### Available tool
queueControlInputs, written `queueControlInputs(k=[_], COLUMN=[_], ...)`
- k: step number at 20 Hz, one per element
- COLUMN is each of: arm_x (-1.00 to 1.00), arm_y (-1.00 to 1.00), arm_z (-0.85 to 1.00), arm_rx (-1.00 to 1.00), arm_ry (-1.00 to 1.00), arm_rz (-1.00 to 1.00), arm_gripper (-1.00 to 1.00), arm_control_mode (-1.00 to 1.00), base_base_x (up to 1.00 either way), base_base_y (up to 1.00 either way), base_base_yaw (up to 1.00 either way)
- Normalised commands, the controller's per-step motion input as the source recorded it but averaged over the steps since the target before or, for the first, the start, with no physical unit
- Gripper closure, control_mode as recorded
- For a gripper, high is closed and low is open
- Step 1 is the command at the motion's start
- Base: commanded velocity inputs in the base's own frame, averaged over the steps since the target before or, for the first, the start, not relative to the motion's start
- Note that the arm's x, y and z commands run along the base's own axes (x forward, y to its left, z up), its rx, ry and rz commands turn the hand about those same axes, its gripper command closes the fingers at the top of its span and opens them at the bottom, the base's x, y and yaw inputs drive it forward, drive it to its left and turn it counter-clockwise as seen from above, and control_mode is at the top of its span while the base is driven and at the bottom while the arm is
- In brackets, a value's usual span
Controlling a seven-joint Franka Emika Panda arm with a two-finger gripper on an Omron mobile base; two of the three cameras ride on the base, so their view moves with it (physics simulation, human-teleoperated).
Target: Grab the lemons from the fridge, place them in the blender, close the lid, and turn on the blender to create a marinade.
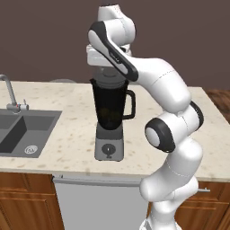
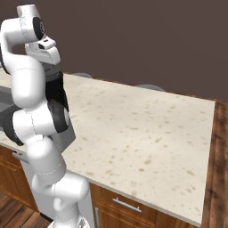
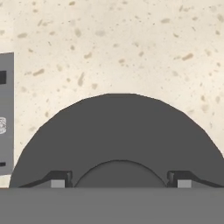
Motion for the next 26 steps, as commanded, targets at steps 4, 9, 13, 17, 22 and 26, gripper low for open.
queueControlInputs(k=[4, 9, 13, 17, 22, 26], arm_x=[0.02, -0.02, -0.01, 0.0, -0.04, 0.0], arm_y=[0.0, 0.0, 0.0, 0.0, 0.0, 0.0], arm_z=[-0.11, -0.22, -0.21, -0.18, -0.13, 0.0], arm_rx=[0.0, 0.01, 0.02, 0.0, 0.0, 0.0], arm_ry=[-0.03, 0.0, 0.01, 0.0, 0.0, -0.03], arm_rz=[0.02, 0.03, 0.02, 0.03, 0.02, 0.02], arm_gripper=[1.0, 1.0, 1.0, 1.0, -1.0, -1.0], arm_control_mode=[-1.0, -1.0, -1.0, -1.0, -1.0, -1.0], base_base_x=[0.0, 0.0, 0.0, 0.0, 0.0, 0.0], base_base_y=[0.0, 0.0, 0.0, 0.0, 0.0, 0.0], base_base_yaw=[0.0, 0.0, 0.0, 0.0, 0.0, 0.0])
